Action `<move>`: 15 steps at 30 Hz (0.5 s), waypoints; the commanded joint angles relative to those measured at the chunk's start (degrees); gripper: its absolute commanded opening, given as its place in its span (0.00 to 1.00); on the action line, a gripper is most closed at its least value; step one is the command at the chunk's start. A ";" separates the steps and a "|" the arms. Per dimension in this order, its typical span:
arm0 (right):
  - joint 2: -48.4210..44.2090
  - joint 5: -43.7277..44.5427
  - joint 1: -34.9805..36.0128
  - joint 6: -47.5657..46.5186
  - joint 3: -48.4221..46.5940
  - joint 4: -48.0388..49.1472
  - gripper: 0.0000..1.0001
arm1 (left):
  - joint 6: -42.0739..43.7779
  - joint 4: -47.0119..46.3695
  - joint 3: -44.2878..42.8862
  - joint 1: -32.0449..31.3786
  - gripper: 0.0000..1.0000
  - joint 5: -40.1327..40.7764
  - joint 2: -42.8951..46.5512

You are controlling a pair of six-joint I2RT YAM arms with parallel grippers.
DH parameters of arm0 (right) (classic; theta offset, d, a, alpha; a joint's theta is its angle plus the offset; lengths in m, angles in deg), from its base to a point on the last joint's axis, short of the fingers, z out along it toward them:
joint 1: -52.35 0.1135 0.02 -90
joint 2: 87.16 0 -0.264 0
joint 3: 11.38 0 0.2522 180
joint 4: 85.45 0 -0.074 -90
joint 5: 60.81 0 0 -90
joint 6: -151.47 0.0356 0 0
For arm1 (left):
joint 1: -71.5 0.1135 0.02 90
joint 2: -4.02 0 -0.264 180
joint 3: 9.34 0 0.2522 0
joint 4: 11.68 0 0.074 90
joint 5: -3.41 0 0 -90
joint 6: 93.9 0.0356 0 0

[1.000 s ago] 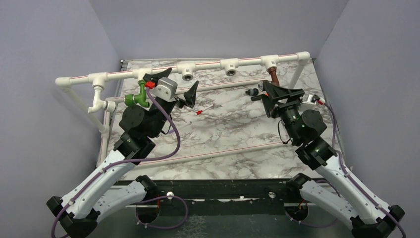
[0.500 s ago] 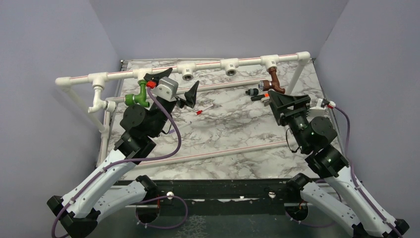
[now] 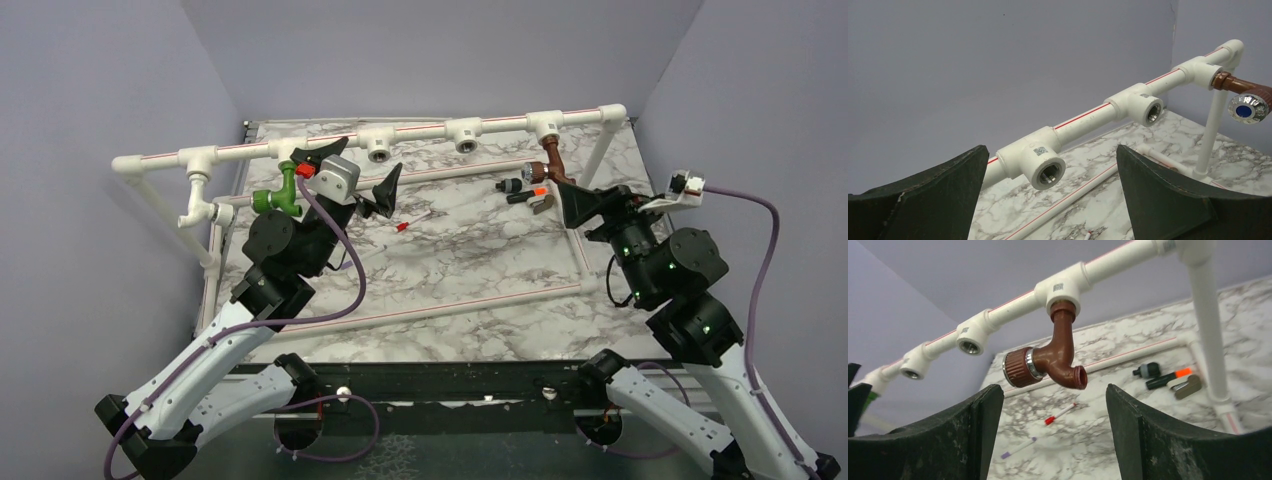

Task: Install the water faucets

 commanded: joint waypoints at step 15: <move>1.32 -6.97 0.21 -68.30 -9.00 -9.17 0.83 | 0.26 -1.53 0.51 -0.21 0.99 0.60 0.27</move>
